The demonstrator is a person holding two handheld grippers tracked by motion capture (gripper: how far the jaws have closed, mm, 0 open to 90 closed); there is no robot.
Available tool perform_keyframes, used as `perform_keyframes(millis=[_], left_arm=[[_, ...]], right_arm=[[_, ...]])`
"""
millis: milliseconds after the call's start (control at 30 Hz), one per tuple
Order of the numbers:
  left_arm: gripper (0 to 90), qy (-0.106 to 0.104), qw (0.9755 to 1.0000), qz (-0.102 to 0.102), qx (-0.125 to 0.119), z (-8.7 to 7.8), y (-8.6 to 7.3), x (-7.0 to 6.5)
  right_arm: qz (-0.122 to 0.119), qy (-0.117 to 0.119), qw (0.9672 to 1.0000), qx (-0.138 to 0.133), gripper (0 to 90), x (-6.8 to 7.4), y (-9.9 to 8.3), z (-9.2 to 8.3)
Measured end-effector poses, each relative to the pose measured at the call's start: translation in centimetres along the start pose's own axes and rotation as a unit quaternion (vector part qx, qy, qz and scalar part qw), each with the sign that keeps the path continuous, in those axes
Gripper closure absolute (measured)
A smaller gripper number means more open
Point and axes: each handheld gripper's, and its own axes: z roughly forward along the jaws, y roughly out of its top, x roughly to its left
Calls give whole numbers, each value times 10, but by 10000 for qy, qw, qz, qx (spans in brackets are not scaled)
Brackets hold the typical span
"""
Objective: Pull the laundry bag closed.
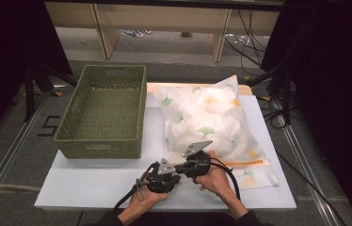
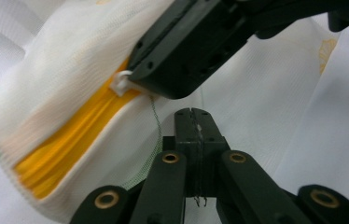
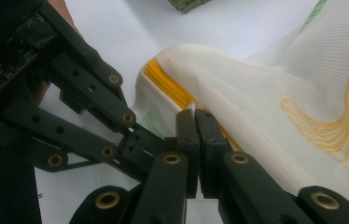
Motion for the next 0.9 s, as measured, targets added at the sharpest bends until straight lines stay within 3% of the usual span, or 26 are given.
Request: perform_keyframes(millis=[33, 67, 100, 133, 467, 500, 533, 600, 667, 900], left_arm=[[892, -2, 10000, 56, 77, -1, 0, 0], [891, 88, 9999, 82, 1, 0, -1, -1], [891, 162, 9996, 243, -6, -1, 0, -1], [892, 82, 9997, 225, 19, -1, 0, 0], [892, 169, 9995, 273, -4, -1, -1, -1], [892, 109, 9999, 112, 70, -1, -2, -3], [892, 189, 9997, 135, -7, 0, -2, -3], [892, 115, 9999, 110, 53, -1, -2, -3], [892, 219, 9996, 151, -26, 0, -3, -3], [893, 237, 9993, 270, -42, -1, -2, -3]], right_arm=[[-21, -84, 10000, -20, 900, 1, 1, 2], [20, 14, 10000, 40, 900, 1, 2, 2], [-8, 28, 10000, 4, 900, 1, 2, 2], [8, 55, 10000, 0, 900, 0, 3, 5], [51, 121, 9998, -128, 900, -1, 8, 7], [47, 185, 9998, -74, 900, -2, 8, 8], [81, 175, 9997, -128, 900, -3, 8, 10], [174, 274, 9994, -105, 900, -5, 9, 11], [226, 303, 9992, -138, 900, -5, 9, 12], [497, 444, 9975, -234, 900, -4, 10, 16]])
